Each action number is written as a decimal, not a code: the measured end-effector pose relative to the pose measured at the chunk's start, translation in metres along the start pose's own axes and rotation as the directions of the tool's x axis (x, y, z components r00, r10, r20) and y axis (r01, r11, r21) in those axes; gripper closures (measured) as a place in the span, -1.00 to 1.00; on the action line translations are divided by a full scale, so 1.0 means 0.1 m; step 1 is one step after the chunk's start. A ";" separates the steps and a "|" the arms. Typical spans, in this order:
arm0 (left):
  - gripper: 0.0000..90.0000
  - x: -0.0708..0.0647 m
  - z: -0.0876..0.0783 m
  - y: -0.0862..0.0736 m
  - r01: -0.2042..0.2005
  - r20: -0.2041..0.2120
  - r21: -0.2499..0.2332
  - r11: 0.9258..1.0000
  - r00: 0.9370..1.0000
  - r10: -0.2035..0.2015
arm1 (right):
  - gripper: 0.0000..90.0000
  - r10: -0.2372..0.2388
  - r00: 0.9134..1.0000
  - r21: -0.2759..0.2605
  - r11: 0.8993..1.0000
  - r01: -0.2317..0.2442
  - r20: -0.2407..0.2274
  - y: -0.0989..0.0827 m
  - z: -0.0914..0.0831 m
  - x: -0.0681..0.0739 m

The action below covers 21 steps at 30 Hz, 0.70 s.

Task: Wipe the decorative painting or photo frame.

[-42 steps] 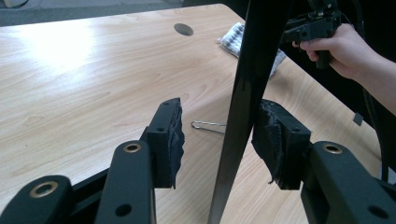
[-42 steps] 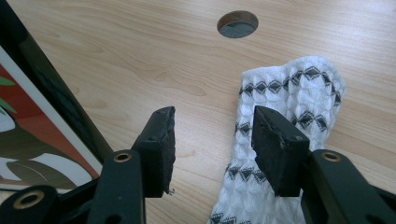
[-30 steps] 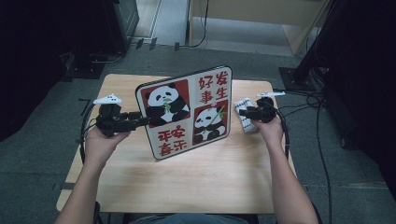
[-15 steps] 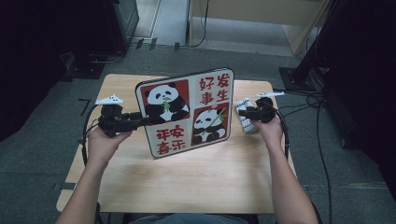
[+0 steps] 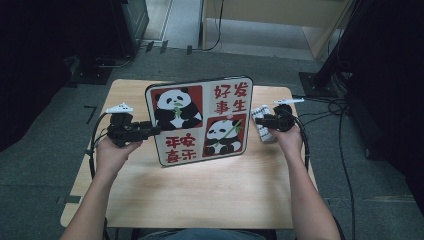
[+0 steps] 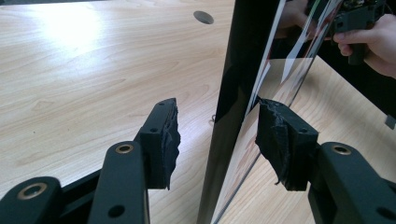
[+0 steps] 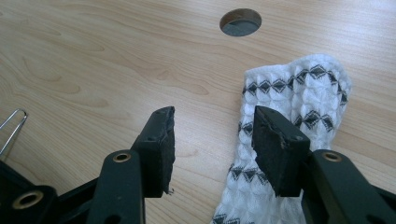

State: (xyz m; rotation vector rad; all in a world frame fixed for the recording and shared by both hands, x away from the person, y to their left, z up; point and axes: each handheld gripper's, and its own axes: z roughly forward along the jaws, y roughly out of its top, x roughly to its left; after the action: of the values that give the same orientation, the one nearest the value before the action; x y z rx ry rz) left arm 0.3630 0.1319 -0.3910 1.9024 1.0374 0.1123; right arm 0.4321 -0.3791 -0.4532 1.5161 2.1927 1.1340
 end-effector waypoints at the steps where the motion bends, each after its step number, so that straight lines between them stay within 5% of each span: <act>1: 0.08 0.00 0.00 0.00 0.005 -0.002 -0.001 1.000 1.000 -0.005 | 0.12 0.000 1.000 -0.001 1.000 0.000 0.001 0.00 0.00 0.00; 21: 0.05 0.07 0.03 -0.02 0.016 -0.009 -0.006 1.000 1.000 -0.016 | 0.11 -0.008 1.000 0.001 1.000 0.008 0.003 0.00 0.01 0.00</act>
State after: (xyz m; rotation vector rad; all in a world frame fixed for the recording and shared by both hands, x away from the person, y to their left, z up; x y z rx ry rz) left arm 0.3677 0.1358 -0.3963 1.8893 1.0575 0.1146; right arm 0.4323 -0.3786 -0.4536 1.5072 2.1955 1.1278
